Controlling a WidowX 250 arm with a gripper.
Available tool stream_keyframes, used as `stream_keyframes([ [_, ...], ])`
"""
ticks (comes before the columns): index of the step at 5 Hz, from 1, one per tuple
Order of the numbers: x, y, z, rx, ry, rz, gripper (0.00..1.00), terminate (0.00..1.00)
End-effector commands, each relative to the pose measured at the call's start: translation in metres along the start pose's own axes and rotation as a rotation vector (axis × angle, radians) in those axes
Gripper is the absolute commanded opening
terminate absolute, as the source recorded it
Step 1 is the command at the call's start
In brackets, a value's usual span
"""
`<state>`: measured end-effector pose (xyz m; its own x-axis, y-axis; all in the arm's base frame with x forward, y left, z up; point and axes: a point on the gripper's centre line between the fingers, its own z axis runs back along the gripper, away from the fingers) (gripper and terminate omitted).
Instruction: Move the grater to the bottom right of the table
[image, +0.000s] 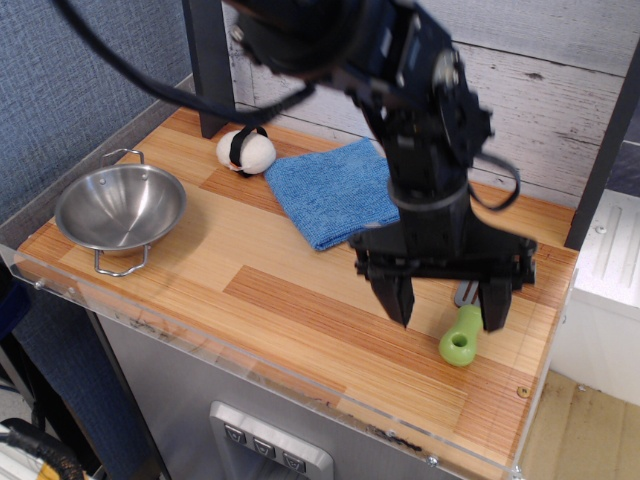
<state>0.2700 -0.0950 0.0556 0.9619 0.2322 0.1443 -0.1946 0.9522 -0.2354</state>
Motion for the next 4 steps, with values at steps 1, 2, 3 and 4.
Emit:
stream_keyframes([
  [1, 0.001, -0.001, 0.059, -0.059, -0.084, 0.012, 1.00, 0.00],
  [2, -0.002, 0.006, 0.095, -0.065, -0.133, 0.024, 1.00, 0.00],
  [3, -0.002, 0.006, 0.095, -0.065, -0.133, 0.024, 1.00, 0.00],
  [4, -0.002, 0.006, 0.095, -0.065, -0.133, 0.024, 1.00, 0.00],
])
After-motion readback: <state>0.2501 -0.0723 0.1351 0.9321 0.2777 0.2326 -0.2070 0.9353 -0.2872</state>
